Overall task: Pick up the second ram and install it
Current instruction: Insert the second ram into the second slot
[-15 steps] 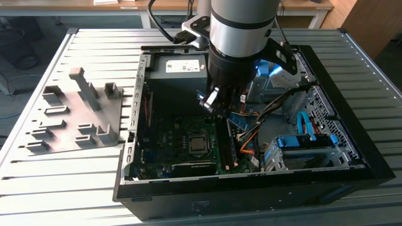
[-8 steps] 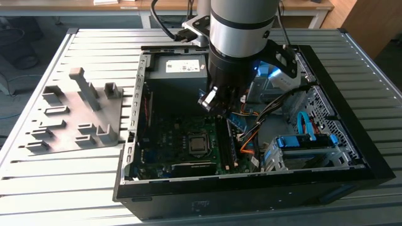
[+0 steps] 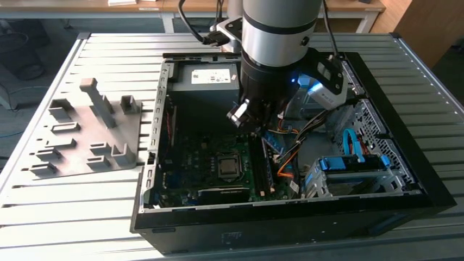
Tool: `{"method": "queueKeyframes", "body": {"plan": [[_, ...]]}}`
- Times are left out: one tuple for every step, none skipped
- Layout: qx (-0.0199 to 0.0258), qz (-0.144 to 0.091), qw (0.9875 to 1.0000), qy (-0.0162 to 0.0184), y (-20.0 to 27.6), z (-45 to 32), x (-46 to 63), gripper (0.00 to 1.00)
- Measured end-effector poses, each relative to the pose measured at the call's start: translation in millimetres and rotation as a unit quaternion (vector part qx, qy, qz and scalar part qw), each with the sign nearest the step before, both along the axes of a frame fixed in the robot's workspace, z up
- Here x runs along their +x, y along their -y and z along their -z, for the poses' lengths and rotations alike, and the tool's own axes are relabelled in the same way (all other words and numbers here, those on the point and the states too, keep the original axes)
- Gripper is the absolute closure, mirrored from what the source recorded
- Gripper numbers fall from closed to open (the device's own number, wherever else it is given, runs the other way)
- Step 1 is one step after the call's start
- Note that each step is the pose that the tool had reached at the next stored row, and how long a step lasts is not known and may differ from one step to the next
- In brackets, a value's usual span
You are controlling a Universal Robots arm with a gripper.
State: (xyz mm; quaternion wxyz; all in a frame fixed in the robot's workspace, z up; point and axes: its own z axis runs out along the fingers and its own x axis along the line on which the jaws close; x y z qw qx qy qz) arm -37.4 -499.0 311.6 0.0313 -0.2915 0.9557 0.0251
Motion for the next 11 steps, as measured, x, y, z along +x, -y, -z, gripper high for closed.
{"method": "queueKeyframes", "body": {"plan": [[0.0,0.006,1.0,0.0,0.0,0.1,0.0,0.86],[0.0,0.012,0.9999,0.0,0.0,0.1,0.0,0.86],[0.0,0.019,0.9998,0.0,0.0,0.2,0.0,0.86],[0.0,0.026,0.9997,0.0,0.0,0.3,0.0,0.86],[0.0,0.032,0.9995,0.0,0.0,0.3,0.0,0.86],[0.0,0.038,0.9993,0.0,0.0,0.4,0.0,0.86],[0.0,0.044,0.999,0.0,0.0,0.5,0.0,0.86],[0.0,0.051,0.9987,0.0,0.0,0.6,0.0,0.86],[0.0,0.057,0.9984,0.0,0.0,0.6,0.0,0.86],[0.0,0.064,0.998,0.0,0.0,0.7,0.0,0.86],[0.0,0.07,0.9976,0.0,0.0,0.8,0.0,0.86]]}}
